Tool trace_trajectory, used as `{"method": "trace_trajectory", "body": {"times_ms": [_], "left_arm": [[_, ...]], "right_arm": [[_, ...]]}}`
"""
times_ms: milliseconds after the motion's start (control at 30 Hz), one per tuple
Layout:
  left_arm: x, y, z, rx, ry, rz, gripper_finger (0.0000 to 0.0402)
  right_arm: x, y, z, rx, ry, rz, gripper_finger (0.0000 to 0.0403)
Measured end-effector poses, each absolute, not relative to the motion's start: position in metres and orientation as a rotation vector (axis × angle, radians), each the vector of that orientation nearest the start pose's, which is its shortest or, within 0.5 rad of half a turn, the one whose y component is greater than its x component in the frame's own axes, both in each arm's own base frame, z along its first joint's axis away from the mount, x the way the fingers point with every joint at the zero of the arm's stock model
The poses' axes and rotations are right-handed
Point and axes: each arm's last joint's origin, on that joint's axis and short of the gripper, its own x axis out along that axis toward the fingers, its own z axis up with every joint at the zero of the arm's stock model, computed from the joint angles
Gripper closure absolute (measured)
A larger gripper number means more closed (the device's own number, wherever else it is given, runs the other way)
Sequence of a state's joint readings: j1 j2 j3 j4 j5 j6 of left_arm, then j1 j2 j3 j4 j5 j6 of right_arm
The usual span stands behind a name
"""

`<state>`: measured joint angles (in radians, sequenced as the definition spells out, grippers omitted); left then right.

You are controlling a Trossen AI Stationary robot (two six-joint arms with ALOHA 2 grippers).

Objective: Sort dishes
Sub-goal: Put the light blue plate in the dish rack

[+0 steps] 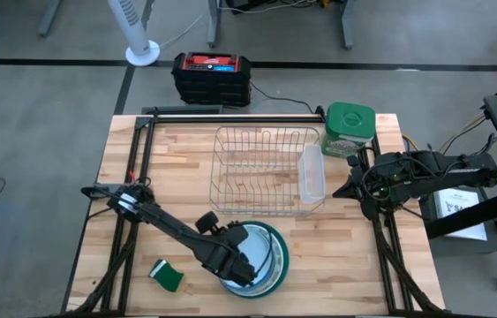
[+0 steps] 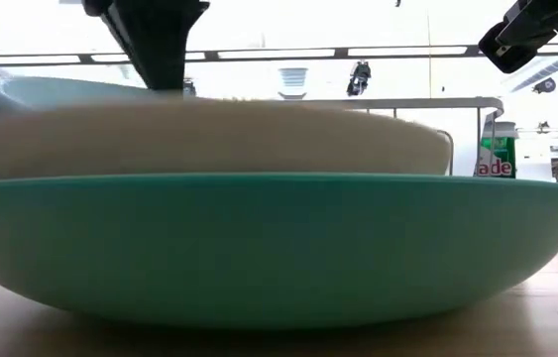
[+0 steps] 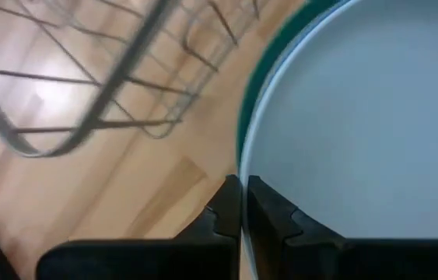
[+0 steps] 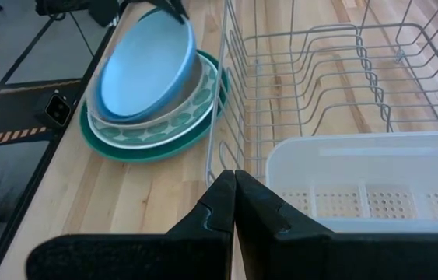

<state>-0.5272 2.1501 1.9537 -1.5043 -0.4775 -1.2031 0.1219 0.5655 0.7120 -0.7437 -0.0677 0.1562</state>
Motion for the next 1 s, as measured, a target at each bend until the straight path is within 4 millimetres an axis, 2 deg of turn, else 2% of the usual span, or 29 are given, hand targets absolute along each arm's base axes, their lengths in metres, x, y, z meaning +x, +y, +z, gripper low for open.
{"method": "trace_trajectory", "body": {"times_ms": [400, 500, 700, 800, 900, 1000], "left_arm": [[0.36, -0.195, 0.241, -0.16, 1.233, 0.732, 0.0399], [0.353, -0.197, 0.247, -0.123, 1.191, 0.79, 0.04], [0.356, -0.201, 0.256, -0.118, 1.127, 0.772, 0.0401], [0.359, -0.204, 0.254, -0.141, 1.217, 0.661, 0.0401], [0.354, -0.201, 0.254, -0.108, 1.182, 0.752, 0.0401], [0.357, -0.203, 0.256, -0.123, 1.171, 0.713, 0.0401]], "right_arm": [[0.11, 0.015, 0.286, 0.135, 0.611, 0.136, 0.0403], [0.109, 0.015, 0.285, 0.136, 0.617, 0.136, 0.0403], [0.107, 0.015, 0.285, 0.138, 0.619, 0.122, 0.0403], [0.107, 0.015, 0.285, 0.137, 0.618, 0.116, 0.0403], [0.107, 0.015, 0.285, 0.137, 0.619, 0.116, 0.0403], [0.107, 0.015, 0.285, 0.144, 0.619, 0.114, 0.0403]]}}
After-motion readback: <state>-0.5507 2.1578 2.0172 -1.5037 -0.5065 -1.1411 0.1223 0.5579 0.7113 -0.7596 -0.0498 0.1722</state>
